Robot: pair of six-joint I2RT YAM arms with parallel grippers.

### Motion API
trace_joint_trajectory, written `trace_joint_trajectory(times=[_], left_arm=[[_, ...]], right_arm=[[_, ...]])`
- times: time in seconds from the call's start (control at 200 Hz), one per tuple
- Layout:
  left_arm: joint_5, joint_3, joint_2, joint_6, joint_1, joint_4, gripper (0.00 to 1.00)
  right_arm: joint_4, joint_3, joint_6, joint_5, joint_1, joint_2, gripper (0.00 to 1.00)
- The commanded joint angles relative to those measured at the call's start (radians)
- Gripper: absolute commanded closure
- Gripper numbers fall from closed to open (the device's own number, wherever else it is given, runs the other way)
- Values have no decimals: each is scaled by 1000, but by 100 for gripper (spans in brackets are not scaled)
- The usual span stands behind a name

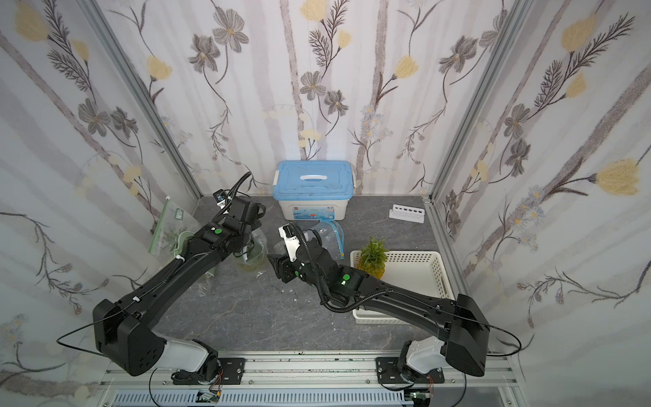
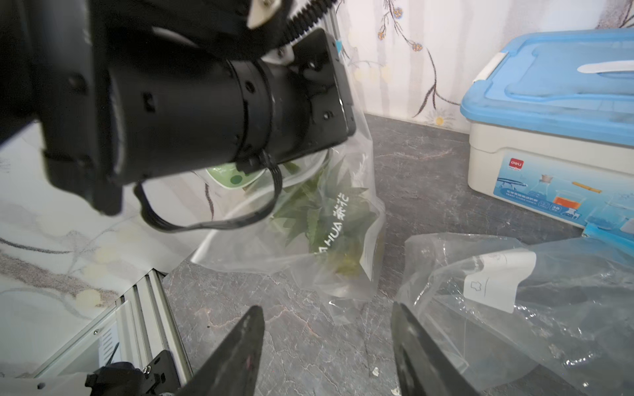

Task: Open the zip-top bag and take out the pineapple
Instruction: Place the zipper food storage bag in the zipper food storage bag.

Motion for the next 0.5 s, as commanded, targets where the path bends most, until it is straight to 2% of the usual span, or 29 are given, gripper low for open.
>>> trace_joint_trajectory(times=[0.0, 0.105, 0.305, 0.495], left_arm=[[67, -29, -21, 87, 10, 124, 61], [83, -43, -43, 108, 27, 157, 53], [100, -53, -98, 176, 48, 215, 29], [158, -68, -165, 231, 61, 283, 22]], right_arm=[[-19, 73, -16, 33, 12, 49, 39], [-40, 123, -11, 46, 20, 79, 39], [-92, 197, -7, 86, 38, 110, 39], [-163, 294, -21, 128, 52, 133, 38]])
